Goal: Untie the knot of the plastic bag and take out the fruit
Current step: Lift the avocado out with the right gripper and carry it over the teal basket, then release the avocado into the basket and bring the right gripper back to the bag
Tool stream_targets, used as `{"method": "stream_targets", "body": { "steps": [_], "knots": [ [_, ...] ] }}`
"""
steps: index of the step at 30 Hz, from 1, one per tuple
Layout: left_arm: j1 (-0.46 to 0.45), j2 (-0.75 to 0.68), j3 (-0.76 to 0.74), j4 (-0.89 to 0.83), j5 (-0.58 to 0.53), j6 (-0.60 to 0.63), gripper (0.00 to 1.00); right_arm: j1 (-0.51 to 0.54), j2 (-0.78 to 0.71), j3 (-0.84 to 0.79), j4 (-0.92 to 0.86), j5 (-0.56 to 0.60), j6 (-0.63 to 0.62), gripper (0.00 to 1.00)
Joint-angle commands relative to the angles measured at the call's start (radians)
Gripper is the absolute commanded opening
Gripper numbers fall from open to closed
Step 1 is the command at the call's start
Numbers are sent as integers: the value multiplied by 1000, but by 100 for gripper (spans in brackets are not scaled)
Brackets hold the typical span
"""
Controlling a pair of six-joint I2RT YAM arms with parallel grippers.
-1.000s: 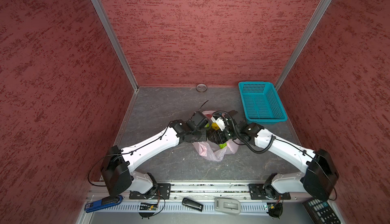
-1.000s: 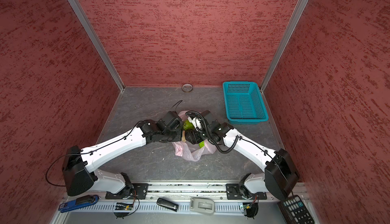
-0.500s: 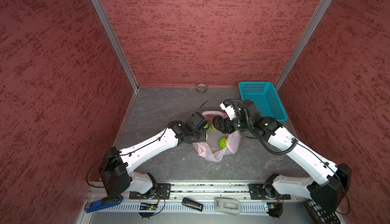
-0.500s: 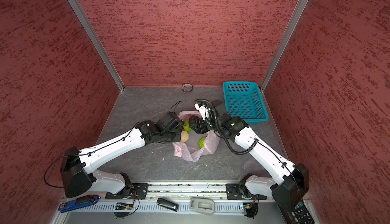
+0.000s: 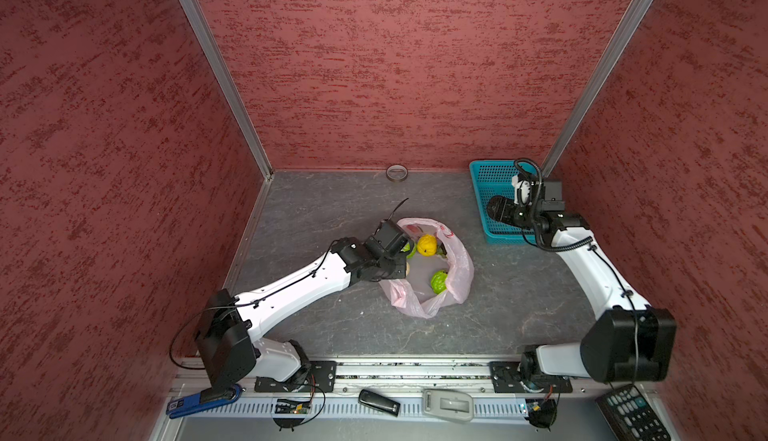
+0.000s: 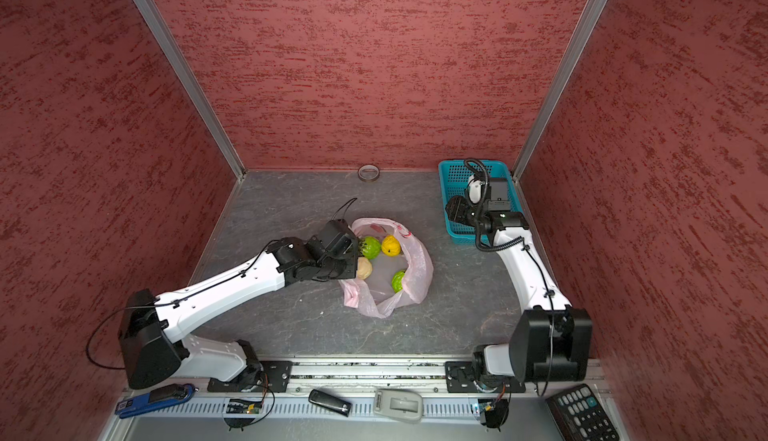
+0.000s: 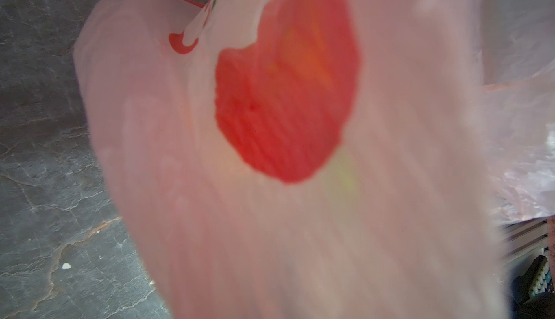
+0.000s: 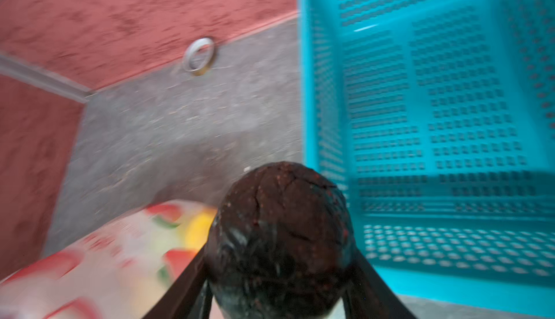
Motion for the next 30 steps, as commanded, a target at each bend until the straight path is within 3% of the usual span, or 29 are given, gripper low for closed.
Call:
{"method": "stream_targets", "body": {
  "steps": [1,14,20,22,30],
  "knots": [
    [-3,-2,-1,7,-14,14,0,-40,80,59,82,94,-29,44],
    [-3,-3,-11,7,-16,16,0,-87,389,188,141,224,-7,45],
    [-2,-4,-17,13,-12,13,0,-88,523,267,80,234,2,50],
    [-3,-8,-25,11,-11,13,0,-89,541,274,73,237,9,53],
    [-2,-8,-25,-11,-19,19,0,-88,539,296,36,245,15,88]
  ]
}}
